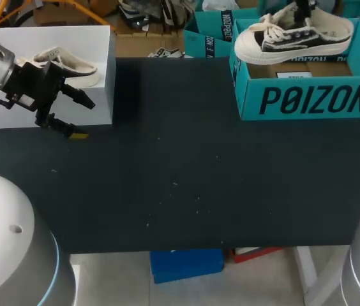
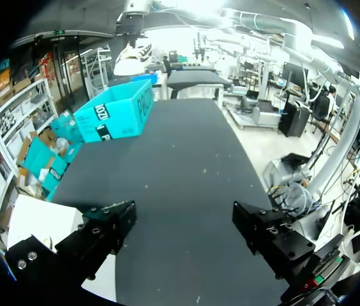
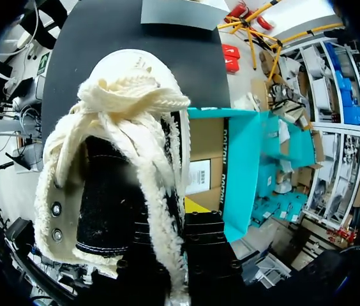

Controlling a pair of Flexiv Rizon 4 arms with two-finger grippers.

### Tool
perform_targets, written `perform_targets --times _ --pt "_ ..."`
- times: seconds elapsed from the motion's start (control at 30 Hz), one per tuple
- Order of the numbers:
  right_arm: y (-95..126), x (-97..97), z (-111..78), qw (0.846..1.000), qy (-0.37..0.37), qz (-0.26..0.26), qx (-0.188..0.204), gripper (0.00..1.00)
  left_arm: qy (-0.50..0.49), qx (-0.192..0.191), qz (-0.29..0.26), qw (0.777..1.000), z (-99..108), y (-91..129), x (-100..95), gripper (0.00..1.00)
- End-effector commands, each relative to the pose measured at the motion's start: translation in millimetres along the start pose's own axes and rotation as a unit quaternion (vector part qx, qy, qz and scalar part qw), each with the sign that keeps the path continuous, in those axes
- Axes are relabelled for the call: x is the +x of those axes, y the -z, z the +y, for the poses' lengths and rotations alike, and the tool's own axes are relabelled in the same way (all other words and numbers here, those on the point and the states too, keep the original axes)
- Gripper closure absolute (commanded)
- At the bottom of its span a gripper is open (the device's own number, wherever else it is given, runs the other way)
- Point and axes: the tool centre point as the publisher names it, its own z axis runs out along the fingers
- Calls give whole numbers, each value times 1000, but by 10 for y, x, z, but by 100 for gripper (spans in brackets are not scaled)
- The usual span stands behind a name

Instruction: Take the shoe out of the shoebox, open the shoe tongue, remove and reinsert the insole, then place the shoe into the shoebox

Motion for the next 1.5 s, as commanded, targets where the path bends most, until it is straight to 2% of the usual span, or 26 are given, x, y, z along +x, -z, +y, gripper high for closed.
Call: perform_targets --times 0.03,0.23,0.4,0.97,1.5 --pt "-109 -61 -343 997 3 5 -80 100 0 -2 -1 1000 -5 -1 11 0" --pt "-281 -148 -454 996 4 14 -89 100 0 -2 -1 1000 -5 -1 11 0" --pt "-433 -231 -443 994 15 29 -102 100 0 -2 -1 1000 -5 -1 11 0" --pt "-962 -617 -367 993 13 44 -106 100 0 -2 -1 1000 -5 -1 11 0" --pt "-1533 -576 -415 994 -20 56 -90 100 0 -2 -1 1000 -5 -1 11 0"
